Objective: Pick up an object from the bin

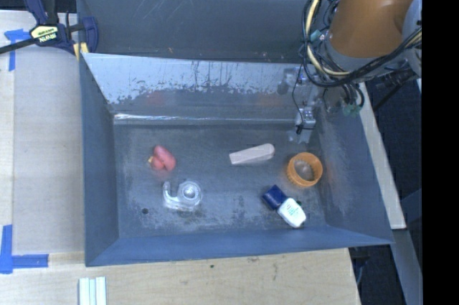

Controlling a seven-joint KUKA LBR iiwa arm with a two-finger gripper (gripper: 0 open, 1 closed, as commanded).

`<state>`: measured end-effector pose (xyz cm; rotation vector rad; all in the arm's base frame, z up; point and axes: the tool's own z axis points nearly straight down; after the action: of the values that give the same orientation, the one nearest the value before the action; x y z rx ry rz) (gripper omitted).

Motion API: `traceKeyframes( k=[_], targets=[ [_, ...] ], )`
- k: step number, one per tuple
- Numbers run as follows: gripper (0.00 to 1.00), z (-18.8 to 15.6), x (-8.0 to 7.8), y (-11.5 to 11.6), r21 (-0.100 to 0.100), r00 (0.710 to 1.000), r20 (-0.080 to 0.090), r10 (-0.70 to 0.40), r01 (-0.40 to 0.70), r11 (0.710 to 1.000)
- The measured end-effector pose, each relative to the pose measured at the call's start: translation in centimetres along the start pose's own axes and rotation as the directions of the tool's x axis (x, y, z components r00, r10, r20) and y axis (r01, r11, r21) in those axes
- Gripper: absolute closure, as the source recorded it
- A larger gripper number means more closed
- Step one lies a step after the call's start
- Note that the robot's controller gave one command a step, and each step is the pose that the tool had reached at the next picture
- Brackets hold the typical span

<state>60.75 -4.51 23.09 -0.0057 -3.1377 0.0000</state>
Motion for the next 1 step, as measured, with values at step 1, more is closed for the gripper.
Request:
traceKeyframes(
  k=[1],
  targets=[
    [0.00, -0.54, -0.11, 0.02, 0.000, 1.000, 0.009, -0.001, 0.001, 1.000]
  ],
)
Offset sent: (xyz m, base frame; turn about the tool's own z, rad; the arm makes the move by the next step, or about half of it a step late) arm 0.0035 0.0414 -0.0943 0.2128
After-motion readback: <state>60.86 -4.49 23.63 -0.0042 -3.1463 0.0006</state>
